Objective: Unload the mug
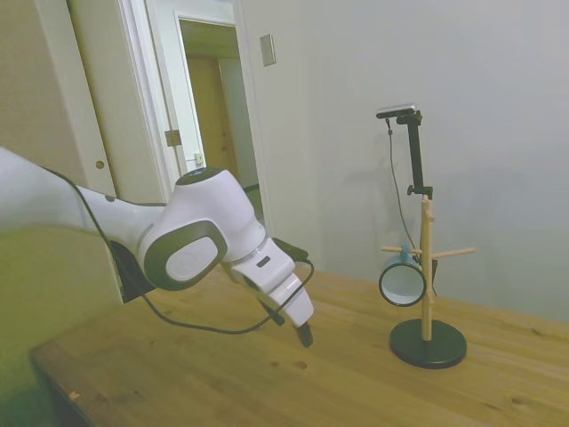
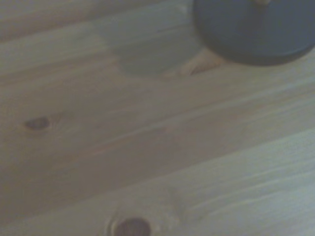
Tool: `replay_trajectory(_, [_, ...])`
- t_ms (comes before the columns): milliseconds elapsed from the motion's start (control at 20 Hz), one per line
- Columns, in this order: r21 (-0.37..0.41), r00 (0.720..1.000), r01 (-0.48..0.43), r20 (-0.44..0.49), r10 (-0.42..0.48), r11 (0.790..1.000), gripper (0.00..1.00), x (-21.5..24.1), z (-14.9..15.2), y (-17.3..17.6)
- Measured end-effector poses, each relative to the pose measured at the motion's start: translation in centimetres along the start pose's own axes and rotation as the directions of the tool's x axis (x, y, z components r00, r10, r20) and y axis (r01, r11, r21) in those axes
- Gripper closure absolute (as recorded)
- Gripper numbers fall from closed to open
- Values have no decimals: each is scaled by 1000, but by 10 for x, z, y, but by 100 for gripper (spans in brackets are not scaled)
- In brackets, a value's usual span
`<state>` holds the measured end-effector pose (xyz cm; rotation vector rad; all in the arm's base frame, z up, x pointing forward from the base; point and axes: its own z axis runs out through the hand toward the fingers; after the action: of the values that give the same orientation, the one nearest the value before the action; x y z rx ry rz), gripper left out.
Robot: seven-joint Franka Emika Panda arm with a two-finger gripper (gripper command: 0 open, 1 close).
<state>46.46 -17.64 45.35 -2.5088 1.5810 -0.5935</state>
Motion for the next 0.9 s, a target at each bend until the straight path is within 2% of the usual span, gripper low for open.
replay_trajectory(200, [-5,1000,-11,-27,11,1000,0,19,5,-15])
replay_trajectory(550, [6,993,-88,-84,88,996,0,56,9,-14])
replay_trajectory(900, [-19,992,-94,-84,92,995,0,57,29,-20])
